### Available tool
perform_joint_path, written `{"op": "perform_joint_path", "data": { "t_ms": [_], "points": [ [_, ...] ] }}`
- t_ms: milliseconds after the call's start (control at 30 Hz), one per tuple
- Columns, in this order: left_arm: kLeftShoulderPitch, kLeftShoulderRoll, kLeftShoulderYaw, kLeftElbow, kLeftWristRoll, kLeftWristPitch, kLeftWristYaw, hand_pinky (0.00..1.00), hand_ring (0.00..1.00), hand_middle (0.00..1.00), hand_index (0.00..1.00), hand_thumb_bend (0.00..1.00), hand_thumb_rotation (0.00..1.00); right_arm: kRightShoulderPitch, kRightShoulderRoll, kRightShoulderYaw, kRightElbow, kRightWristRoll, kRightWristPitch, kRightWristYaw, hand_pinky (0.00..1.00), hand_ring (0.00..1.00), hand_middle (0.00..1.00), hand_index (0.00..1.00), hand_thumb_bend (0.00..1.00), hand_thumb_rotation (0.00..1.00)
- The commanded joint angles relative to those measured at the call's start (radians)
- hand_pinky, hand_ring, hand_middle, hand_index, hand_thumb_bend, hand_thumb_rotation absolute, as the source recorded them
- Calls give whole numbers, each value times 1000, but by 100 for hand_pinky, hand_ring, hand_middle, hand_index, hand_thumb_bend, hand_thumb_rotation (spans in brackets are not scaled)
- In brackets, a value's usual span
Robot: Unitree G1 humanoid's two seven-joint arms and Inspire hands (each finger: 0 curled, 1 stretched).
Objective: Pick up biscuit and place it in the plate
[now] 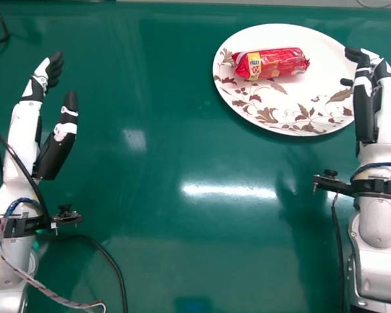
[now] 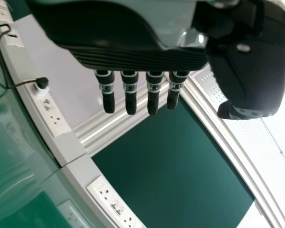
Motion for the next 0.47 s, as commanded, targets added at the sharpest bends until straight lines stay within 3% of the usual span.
{"op": "perform_joint_path", "data": {
  "t_ms": [0, 433],
  "points": [
    [31, -17, 11, -9, 0, -20, 12, 93, 95, 97, 100, 48, 61, 22, -8, -11, -7, 6, 5, -1, 73, 82, 82, 78, 51, 49],
    [63, -62, 16, 80, -11, -121, 41, 94, 94, 96, 98, 45, 49, 46, -14, -40, 20, 21, -25, -8, 76, 84, 85, 80, 51, 49]
  ]
}}
